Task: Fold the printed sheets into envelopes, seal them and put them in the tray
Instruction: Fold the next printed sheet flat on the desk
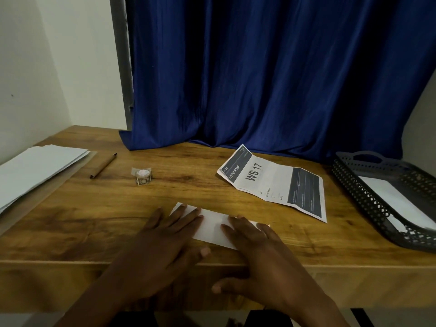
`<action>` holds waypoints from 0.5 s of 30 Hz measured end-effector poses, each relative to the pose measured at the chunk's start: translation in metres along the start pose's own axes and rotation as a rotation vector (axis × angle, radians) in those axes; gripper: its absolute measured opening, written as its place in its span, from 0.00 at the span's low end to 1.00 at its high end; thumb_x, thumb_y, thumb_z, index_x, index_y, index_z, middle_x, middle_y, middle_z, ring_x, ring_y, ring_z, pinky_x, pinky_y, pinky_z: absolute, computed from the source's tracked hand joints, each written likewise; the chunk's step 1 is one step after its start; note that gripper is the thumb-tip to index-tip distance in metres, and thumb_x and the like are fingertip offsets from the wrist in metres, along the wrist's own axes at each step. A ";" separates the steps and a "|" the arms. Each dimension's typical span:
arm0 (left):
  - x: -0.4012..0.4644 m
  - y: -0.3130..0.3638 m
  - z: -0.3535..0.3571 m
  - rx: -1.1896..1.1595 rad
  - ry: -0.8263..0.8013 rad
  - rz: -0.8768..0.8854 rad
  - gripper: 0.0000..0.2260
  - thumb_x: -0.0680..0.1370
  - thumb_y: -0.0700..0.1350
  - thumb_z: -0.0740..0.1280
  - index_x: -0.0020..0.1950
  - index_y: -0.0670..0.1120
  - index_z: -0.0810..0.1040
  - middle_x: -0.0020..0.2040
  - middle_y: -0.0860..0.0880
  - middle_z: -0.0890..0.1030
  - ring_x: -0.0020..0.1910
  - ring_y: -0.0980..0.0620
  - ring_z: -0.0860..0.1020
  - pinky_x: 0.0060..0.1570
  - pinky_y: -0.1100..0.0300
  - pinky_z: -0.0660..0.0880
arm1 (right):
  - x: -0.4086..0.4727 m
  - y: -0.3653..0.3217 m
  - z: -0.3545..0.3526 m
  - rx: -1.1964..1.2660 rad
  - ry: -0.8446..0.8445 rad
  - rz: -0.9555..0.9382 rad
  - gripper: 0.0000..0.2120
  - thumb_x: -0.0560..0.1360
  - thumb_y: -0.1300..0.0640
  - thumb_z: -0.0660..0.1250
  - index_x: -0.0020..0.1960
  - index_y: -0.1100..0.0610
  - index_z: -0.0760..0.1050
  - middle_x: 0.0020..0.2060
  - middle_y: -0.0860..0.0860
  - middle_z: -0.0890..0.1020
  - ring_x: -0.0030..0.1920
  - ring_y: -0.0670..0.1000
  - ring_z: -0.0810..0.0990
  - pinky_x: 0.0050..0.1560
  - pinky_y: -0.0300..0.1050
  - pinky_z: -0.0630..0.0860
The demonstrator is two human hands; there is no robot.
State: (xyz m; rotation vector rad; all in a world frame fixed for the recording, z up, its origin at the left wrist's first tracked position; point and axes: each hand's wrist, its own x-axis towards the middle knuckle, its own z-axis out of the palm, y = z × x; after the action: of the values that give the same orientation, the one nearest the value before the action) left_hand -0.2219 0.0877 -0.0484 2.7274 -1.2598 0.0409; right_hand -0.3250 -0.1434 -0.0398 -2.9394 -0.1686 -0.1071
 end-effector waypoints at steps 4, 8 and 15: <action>-0.003 0.001 -0.002 -0.261 0.147 -0.085 0.36 0.74 0.75 0.35 0.80 0.63 0.43 0.79 0.66 0.40 0.76 0.69 0.34 0.79 0.56 0.39 | -0.005 -0.005 -0.001 -0.129 0.157 -0.007 0.41 0.67 0.26 0.64 0.76 0.40 0.63 0.70 0.43 0.72 0.68 0.48 0.70 0.66 0.47 0.68; -0.004 0.003 -0.005 -0.496 0.228 -0.179 0.37 0.72 0.77 0.38 0.79 0.66 0.48 0.74 0.75 0.44 0.73 0.77 0.39 0.77 0.62 0.43 | -0.011 -0.006 -0.013 -0.231 0.236 -0.074 0.26 0.69 0.34 0.65 0.65 0.38 0.75 0.54 0.40 0.79 0.52 0.46 0.79 0.49 0.45 0.75; -0.007 0.001 -0.008 -0.829 0.316 -0.300 0.32 0.69 0.81 0.42 0.72 0.78 0.55 0.77 0.66 0.62 0.74 0.61 0.62 0.72 0.52 0.62 | -0.004 0.004 -0.064 0.230 0.379 0.108 0.13 0.78 0.36 0.62 0.48 0.41 0.82 0.37 0.40 0.83 0.37 0.40 0.80 0.31 0.37 0.75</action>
State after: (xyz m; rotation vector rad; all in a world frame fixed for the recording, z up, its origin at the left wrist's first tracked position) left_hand -0.2269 0.0940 -0.0413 2.0402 -0.5767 -0.0657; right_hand -0.3324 -0.1606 0.0212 -2.6331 0.0325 -0.5802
